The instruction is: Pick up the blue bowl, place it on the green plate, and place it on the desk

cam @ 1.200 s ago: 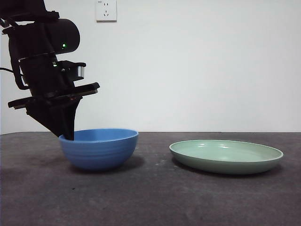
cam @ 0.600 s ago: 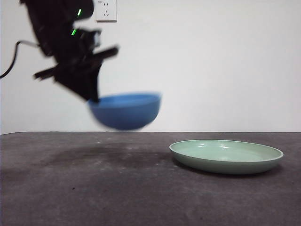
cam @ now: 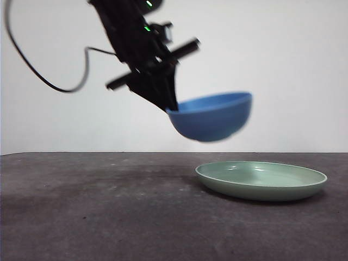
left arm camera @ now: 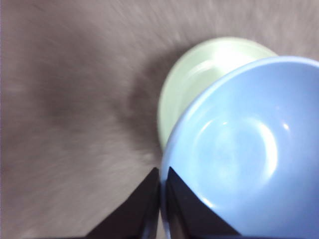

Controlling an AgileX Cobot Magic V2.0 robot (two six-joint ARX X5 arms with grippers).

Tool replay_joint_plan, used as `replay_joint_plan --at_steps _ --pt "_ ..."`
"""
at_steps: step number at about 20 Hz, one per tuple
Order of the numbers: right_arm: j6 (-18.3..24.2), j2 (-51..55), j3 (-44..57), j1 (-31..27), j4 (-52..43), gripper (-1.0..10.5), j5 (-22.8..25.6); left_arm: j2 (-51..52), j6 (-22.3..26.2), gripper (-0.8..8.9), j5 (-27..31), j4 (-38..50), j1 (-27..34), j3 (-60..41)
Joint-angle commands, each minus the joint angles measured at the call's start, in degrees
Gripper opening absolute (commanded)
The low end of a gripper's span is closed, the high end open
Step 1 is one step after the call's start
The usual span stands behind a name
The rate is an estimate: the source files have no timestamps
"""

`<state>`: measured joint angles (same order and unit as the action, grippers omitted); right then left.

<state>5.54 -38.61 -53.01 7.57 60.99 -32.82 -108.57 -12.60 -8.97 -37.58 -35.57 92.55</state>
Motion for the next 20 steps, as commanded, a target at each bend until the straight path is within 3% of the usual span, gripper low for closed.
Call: replay_joint_plan --at_steps 1,9,17,20 --pt "-0.63 -0.22 -1.09 0.22 -0.5 3.9 -0.13 -5.79 -0.57 0.11 -0.11 -0.15 -1.95 6.32" --pt "-0.63 -0.22 -1.09 0.22 -0.5 3.9 0.04 -21.33 -0.48 0.11 0.2 -6.62 -4.92 23.34" --pt "-0.61 -0.22 -1.09 0.22 -0.76 3.9 0.28 -24.26 0.15 0.11 1.62 -9.27 -5.4 23.93" --pt "-0.61 -0.22 -1.09 0.22 -0.79 3.9 0.28 -24.22 0.11 0.89 1.62 -9.64 -5.44 24.22"
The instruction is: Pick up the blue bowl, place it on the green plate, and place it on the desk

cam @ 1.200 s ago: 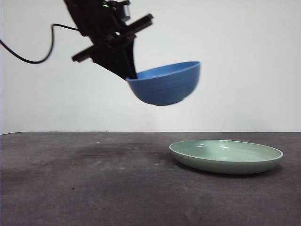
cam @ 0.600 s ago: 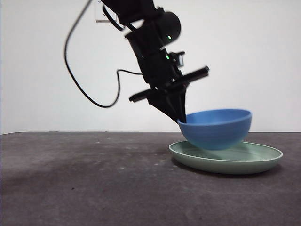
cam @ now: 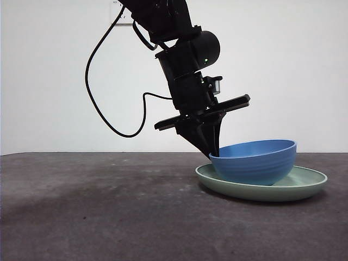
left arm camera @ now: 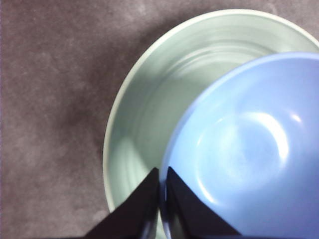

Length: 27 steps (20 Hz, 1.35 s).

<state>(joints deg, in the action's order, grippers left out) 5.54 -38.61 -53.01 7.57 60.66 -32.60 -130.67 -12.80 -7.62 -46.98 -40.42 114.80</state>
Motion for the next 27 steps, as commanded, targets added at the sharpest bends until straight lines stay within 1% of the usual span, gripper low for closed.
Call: replay_joint_plan --at_steps 1,3,8,11,14,20,24,27 --pt "-0.61 -0.22 -1.09 0.22 -0.48 3.9 0.07 -2.12 0.28 1.48 0.26 -0.46 -0.59 2.08" --pt "-0.61 -0.22 -1.09 0.22 -0.48 3.9 0.07 -2.12 0.33 2.47 0.26 -1.53 -0.59 2.93" --pt "-0.61 -0.22 -1.09 0.22 -0.48 3.9 0.07 -1.29 0.33 2.54 0.22 -2.86 -0.7 5.27" --pt "-0.61 -0.22 -1.09 0.22 -0.59 3.9 0.11 1.7 1.27 2.54 0.22 -3.15 -0.68 5.6" --pt "-0.61 -0.22 -1.09 0.22 -0.59 3.9 1.29 6.95 2.27 2.54 0.24 -2.91 -0.44 5.6" --pt "-0.61 -0.22 -1.09 0.22 -0.57 3.9 1.25 20.65 4.39 2.54 0.24 -3.58 1.27 5.55" --pt "-0.61 -0.22 -1.09 0.22 -0.57 3.9 1.25 29.48 5.49 2.54 0.26 -6.84 3.08 5.07" --pt "-0.61 -0.22 -1.09 0.22 -0.59 3.9 1.25 36.15 7.08 2.54 0.26 -9.6 4.24 2.54"
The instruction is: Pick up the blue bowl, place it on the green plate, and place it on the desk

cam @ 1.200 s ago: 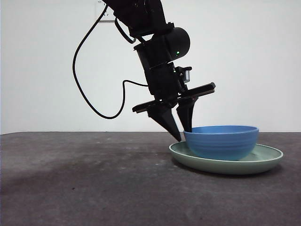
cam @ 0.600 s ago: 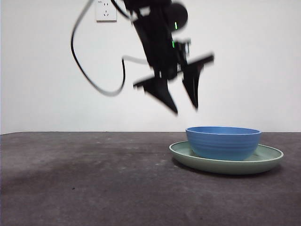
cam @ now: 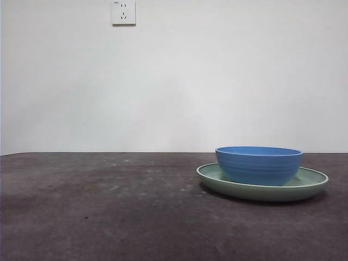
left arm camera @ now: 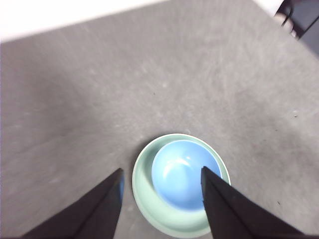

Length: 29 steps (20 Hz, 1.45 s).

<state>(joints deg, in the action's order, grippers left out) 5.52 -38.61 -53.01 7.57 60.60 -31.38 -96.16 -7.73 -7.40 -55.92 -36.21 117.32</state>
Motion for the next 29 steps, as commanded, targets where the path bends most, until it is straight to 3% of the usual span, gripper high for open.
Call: replay_joint_plan --at_steps 1,10,17,21,29 --pt "-0.57 -0.22 -1.09 0.22 -0.52 3.9 0.02 4.09 2.43 2.54 0.04 -1.25 0.39 -1.53" --pt "-0.59 -0.22 -1.09 0.22 -0.52 3.9 -0.07 32.46 4.26 2.53 -1.25 8.11 1.38 -37.57" --pt "-0.59 -0.22 -1.09 0.22 -0.5 3.9 -0.07 42.71 4.24 2.52 -15.96 15.91 1.36 -60.63" --pt "-0.61 -0.24 -1.09 0.22 -0.48 3.9 -0.07 42.62 4.31 2.5 -20.0 18.86 1.36 -65.44" --pt "-0.7 -0.26 -1.09 0.22 -0.48 3.9 -0.04 42.62 4.2 2.49 -20.11 20.85 1.31 -65.66"
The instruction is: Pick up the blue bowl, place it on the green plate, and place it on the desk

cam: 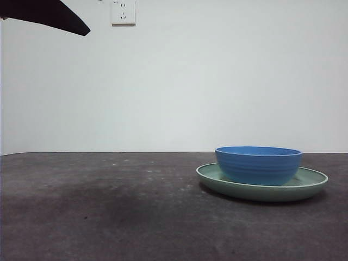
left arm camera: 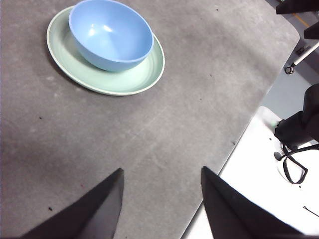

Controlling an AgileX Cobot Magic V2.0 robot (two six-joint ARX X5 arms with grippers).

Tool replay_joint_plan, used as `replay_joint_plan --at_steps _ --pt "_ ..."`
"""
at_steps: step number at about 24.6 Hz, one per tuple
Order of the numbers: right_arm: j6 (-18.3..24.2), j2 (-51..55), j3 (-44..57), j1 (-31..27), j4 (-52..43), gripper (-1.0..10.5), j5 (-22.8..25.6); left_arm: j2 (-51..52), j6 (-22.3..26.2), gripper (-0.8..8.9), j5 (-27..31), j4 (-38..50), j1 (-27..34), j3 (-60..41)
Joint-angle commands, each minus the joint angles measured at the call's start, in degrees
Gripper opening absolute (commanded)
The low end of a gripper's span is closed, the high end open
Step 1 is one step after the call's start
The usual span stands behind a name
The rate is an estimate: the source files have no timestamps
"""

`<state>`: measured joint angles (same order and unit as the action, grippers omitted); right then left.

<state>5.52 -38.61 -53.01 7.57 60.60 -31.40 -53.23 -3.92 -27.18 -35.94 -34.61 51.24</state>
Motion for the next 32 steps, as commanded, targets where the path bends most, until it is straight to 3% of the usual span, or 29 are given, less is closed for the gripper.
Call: replay_joint_plan --at_steps 1,4,8,12,23,28,32 --pt "-1.11 -0.26 -1.09 0.22 -0.48 3.9 0.09 -0.31 0.42 2.5 -0.33 1.01 -0.28 0.42" --pt "-3.78 -0.28 -1.09 0.2 -0.57 3.9 2.64 -0.31 0.42 2.5 -0.33 1.22 -0.28 0.42" --pt "-9.29 -0.85 -1.09 0.13 -1.9 3.9 12.74 -0.31 0.42 2.5 -0.33 1.22 -0.28 0.42" --pt "-12.98 -3.32 -1.09 0.04 -4.79 3.9 18.23 -0.31 0.46 2.5 -0.31 1.2 -0.28 0.42" --pt "-13.27 -22.45 -1.09 -4.5 -16.24 3.7 17.29 -0.31 0.94 2.5 -0.31 1.16 -0.28 0.42" --pt "-12.61 -32.44 -1.09 -7.21 -21.55 3.7 11.93 -0.31 0.94 2.5 -0.31 1.14 -0.28 0.42" --pt "-12.57 -39.06 -1.09 -7.72 -25.46 3.7 10.54 -0.31 0.94 2.5 -0.31 1.16 -0.28 0.42"
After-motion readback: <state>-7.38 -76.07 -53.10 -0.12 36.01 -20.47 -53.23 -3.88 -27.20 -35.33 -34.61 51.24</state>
